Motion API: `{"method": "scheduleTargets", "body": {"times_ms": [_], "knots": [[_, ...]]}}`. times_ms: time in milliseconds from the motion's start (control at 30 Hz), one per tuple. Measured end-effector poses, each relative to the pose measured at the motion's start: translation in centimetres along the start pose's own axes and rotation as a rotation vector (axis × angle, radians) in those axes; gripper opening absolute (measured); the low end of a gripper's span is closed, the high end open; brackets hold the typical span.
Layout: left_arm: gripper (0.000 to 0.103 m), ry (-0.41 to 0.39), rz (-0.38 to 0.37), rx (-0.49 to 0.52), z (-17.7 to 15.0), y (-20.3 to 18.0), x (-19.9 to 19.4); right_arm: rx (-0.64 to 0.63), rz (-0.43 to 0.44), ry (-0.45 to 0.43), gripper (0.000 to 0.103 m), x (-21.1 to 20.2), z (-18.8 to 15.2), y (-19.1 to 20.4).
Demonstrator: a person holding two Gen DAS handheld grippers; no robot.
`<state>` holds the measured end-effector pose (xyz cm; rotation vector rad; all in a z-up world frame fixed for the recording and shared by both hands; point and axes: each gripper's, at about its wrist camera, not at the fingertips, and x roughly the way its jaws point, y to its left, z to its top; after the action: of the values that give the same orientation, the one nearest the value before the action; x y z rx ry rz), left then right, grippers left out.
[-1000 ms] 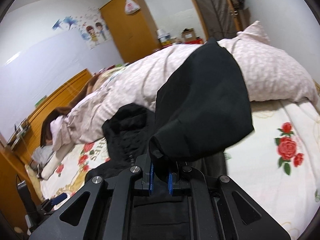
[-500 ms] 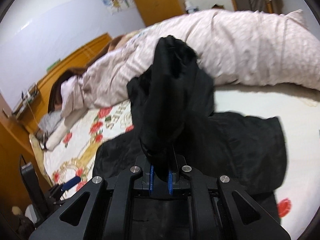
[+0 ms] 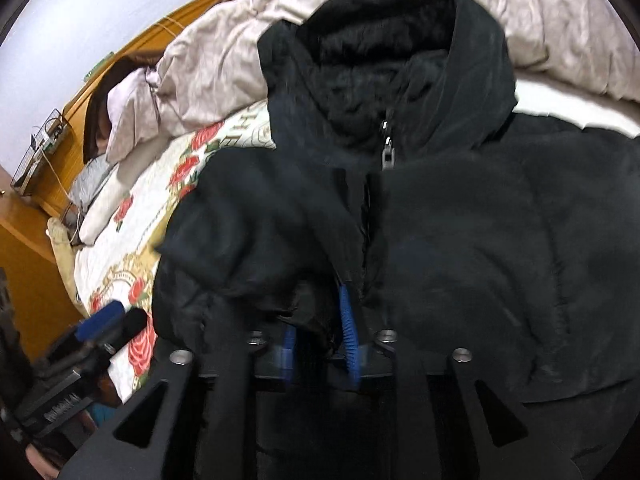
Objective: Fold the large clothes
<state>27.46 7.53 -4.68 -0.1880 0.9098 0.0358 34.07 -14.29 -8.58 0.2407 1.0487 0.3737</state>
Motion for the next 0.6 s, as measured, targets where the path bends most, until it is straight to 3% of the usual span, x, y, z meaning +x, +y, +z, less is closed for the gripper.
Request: {"method": "scheduleTargets", "body": {"times_ms": [33,100,167,367,500,600], "knots": [[0.073,-0.004,-0.001,-0.008,0.1,0.2,-0.1,-0.005,0.017,-0.001,0.036,-0.3,-0.1,0.1],[0.074,-0.008,-0.006,-0.028,0.3,0.6,-0.2,-0.016,0.049,-0.009,0.057,-1.2,-0.2,0.4],[0.074,-0.009,-0.012,-0.048,0.5,0.8,-0.4,-0.035,0.069,-0.019,0.067,-2.3,-0.3,0.6],[0.075,-0.032,-0.088,-0.063,1.7,-0.9,-1.2,-0.054,0.059,-0.131,0.067,-8.0,-0.9,-0.9],[0.075,0.0,-0.218,-0.004,3.0,-4.6,0.5,0.012,-0.103,-0.226,0.067,-12.3,-0.7,-6.6],[0.074,0.034,-0.223,0.068,3.2,-7.3,3.5,0.078,-0.234,-0.256,0.063,-13.8,-0.8,-11.7]]}}
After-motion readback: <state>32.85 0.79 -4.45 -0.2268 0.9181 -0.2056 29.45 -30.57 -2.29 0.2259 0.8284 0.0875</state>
